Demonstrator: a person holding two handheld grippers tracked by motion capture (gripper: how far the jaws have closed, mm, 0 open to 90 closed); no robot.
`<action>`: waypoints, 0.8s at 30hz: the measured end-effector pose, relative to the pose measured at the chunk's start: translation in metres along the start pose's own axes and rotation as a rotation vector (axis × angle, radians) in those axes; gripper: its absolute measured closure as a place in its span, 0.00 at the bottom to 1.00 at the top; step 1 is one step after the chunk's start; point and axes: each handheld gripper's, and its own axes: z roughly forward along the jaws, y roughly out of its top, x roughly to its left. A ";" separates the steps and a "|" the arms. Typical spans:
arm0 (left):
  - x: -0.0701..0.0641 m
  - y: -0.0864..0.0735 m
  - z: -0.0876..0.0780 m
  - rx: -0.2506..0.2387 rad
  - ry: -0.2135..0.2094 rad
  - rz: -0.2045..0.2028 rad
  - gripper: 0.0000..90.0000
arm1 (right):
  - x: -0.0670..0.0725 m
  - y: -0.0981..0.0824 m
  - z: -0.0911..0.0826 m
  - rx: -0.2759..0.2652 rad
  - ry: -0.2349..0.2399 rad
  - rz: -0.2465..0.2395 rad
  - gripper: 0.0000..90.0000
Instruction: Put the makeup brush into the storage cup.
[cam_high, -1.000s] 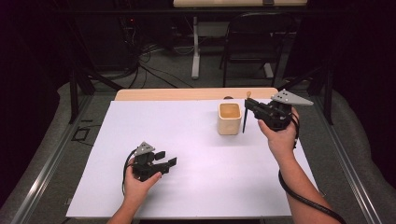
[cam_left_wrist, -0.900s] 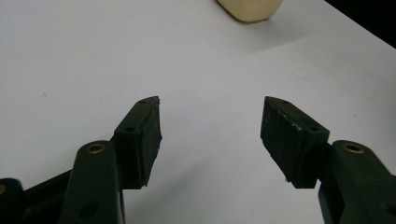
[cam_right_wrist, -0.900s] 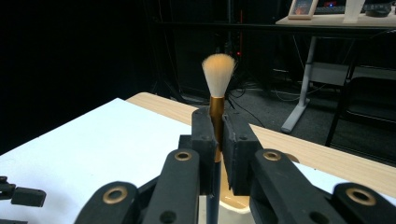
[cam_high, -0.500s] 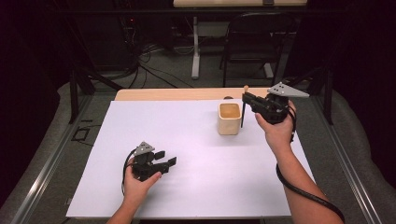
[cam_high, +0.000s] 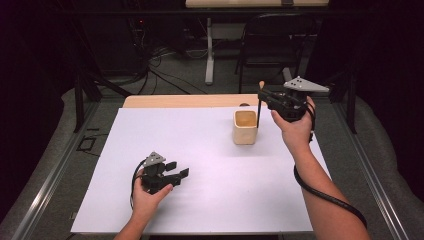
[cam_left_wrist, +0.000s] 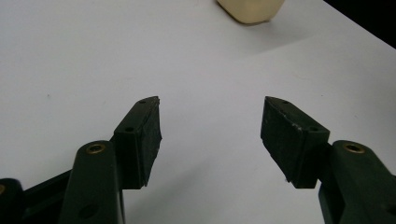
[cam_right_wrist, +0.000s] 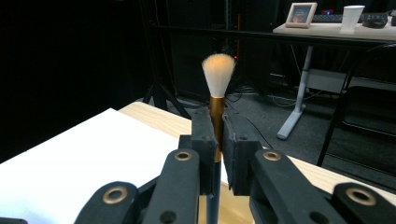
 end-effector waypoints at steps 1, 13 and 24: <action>0.000 0.000 0.000 0.001 0.000 0.000 0.42 | 0.000 0.002 0.001 0.000 -0.001 0.003 0.93; 0.001 0.001 -0.001 0.000 -0.011 -0.001 0.42 | 0.000 0.017 0.018 0.000 -0.013 -0.004 0.93; 0.004 0.001 -0.003 -0.014 -0.011 -0.015 0.42 | 0.001 0.018 0.034 0.021 -0.015 -0.004 0.93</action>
